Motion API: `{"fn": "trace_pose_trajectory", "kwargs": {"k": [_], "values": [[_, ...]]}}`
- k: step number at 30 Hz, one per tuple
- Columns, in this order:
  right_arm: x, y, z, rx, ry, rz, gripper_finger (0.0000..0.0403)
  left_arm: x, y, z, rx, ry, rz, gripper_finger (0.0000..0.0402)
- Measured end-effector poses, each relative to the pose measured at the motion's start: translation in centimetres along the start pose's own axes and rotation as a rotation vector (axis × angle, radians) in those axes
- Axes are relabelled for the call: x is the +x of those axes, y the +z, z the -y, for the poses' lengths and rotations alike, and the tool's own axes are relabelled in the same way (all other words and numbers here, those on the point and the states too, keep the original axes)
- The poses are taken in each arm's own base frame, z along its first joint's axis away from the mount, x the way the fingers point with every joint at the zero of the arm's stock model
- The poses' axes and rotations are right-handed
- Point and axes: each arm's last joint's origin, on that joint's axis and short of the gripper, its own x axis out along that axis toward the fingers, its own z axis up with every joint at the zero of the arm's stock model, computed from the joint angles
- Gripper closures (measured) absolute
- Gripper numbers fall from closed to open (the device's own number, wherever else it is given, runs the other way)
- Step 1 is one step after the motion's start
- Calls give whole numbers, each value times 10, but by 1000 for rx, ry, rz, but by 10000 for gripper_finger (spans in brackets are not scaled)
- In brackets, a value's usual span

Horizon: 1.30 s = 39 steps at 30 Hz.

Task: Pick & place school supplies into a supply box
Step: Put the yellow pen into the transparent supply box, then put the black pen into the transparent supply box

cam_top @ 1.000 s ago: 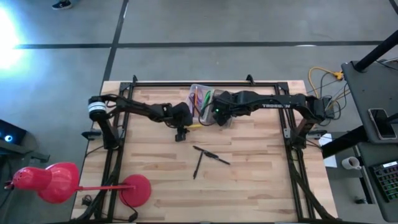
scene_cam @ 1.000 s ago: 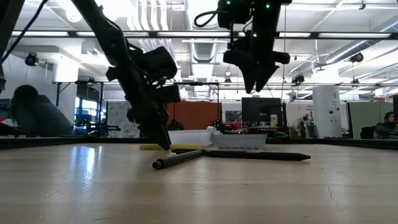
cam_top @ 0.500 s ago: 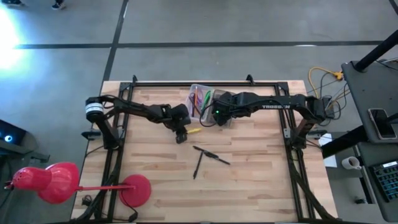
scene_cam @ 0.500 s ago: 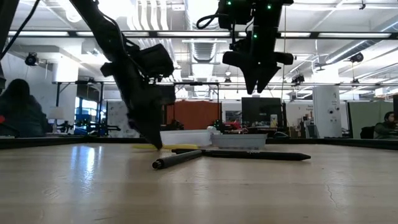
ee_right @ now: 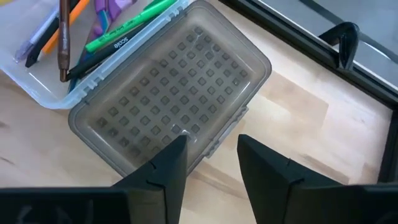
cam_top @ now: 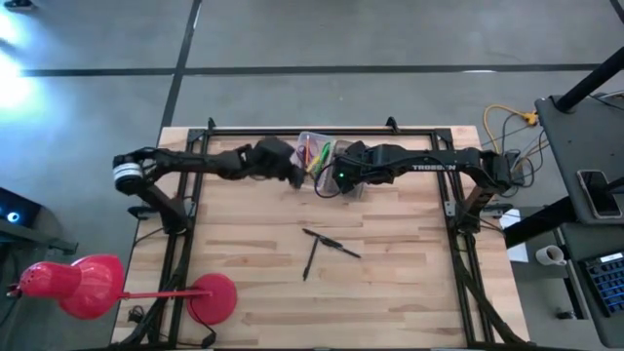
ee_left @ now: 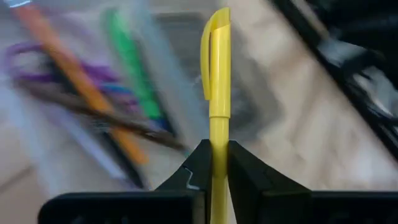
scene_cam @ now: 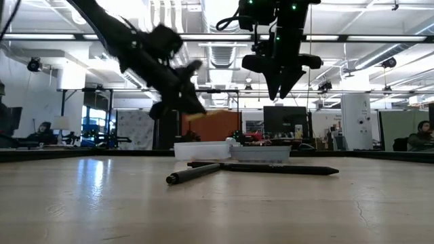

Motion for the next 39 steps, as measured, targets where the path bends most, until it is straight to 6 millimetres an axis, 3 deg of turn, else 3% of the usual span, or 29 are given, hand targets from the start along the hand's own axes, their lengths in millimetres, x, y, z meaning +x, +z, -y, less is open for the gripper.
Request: {"fn": "trace_pose_trajectory", "kwargs": {"k": [3, 8, 17, 21, 30, 35, 39], "values": [[-1, -1, -1, -5, 3, 2, 272, 13, 8, -19, -108, 48, 24, 379], [-9, -12, -11, -90, 27, 9, 275, 30, 21, -33, -149, 82, 50, 360], [-35, -58, -39, -434, 169, -35, 275, 34, 29, -24, -3, 79, 21, 304], [-39, -80, -46, -509, 263, -131, 275, 23, 27, -18, 25, -3, -11, 290], [-52, -156, -63, -705, 362, -115, 275, -22, -25, 30, 184, -159, -82, 288], [-36, -172, -73, -661, 489, -61, 275, -48, -53, 44, 243, -135, -14, 288], [-21, -181, -77, -616, 551, -25, 275, -65, -67, 44, 209, -144, -3, 288]]}}
